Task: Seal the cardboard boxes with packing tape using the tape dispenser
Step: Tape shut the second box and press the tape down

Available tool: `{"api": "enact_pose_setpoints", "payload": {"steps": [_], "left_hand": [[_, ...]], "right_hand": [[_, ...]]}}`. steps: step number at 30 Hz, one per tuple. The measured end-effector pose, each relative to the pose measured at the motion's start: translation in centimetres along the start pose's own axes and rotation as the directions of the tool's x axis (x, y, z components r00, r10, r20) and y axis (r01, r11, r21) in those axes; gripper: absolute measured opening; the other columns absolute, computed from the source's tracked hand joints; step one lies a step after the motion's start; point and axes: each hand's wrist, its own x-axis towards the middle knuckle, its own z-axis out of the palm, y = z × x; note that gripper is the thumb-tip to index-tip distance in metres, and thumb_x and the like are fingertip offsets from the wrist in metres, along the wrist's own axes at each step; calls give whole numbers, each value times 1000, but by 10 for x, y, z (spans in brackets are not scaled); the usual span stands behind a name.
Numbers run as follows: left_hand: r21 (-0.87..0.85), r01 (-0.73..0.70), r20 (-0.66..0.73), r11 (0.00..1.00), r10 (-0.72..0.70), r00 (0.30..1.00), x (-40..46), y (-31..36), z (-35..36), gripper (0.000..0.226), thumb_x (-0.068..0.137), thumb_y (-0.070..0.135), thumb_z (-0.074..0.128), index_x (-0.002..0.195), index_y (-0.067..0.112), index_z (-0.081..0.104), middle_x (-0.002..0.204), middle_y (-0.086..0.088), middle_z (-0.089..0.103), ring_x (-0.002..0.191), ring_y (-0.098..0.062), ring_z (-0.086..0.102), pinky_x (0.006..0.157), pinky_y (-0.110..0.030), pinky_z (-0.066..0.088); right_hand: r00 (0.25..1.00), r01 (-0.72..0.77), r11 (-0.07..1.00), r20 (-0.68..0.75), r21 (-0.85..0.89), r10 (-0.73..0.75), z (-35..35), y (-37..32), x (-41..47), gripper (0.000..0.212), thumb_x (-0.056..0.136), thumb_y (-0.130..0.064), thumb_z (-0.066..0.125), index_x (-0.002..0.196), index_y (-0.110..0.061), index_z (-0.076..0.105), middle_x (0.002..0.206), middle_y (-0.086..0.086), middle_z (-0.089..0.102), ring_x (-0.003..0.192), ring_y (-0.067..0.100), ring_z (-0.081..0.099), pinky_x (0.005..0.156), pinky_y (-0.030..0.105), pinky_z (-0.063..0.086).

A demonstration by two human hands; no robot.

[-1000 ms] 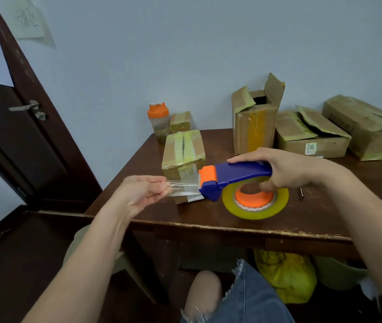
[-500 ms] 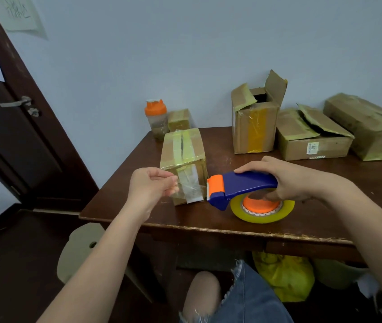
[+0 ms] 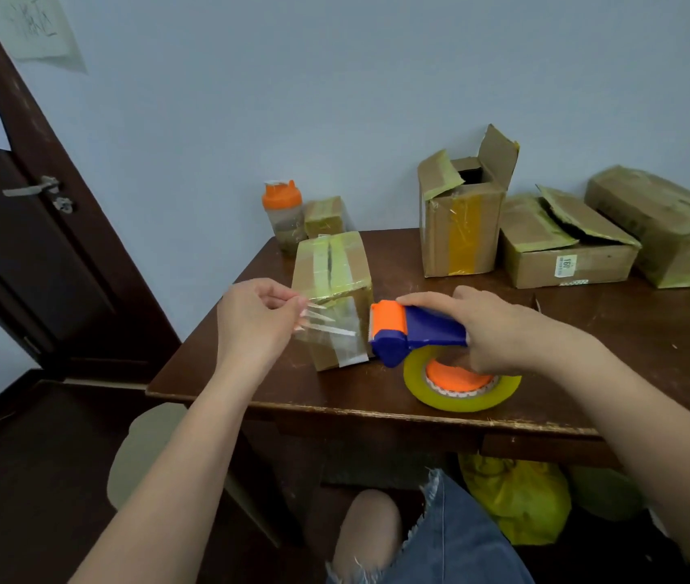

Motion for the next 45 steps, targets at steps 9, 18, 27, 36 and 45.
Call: {"api": "enact_pose_setpoints", "payload": {"steps": [9,18,27,36,45], "left_hand": [[-44,-7,-210,999,-2,978,34,18,-26,21,90,13,66,70,17,61,69,-4,66,73,-24,70,79,-44,59],[-16,-20,-300,1000,14,954,47,14,-28,15,90,15,61,75,16,62,77,-9,69,78,-26,69,82,-45,57],[-165,125,-214,978,-159,964,25,-9,-9,15,94,15,63,79,17,63,71,1,68,78,-19,70,89,-42,56],[-255,153,-213,955,-210,954,26,-14,2,15,92,16,66,77,17,64,68,1,69,75,-18,71,89,-42,56],[-263,191,-216,946,-250,944,30,-17,5,19,92,15,67,74,19,63,67,2,68,77,-18,71,91,-42,55]], "right_hand": [[964,104,988,-235,-112,-128,-32,-14,7,95,86,-18,58,139,-63,-7,101,-3,34,88,21,43,58,30,41],[977,70,989,-191,-134,-95,-42,-4,2,97,85,-13,53,138,-65,-10,101,-3,34,87,21,42,54,28,36],[952,-121,946,-304,-302,24,-50,22,-1,92,87,-22,59,141,-62,-5,103,-3,30,93,15,28,71,36,38],[947,-170,943,-311,-287,76,-56,29,12,93,86,-16,58,143,-62,0,109,-1,34,100,19,33,74,37,38],[959,-167,941,-269,-293,86,-56,29,22,93,86,-16,57,142,-63,0,101,-3,28,93,16,27,74,38,38]]}}
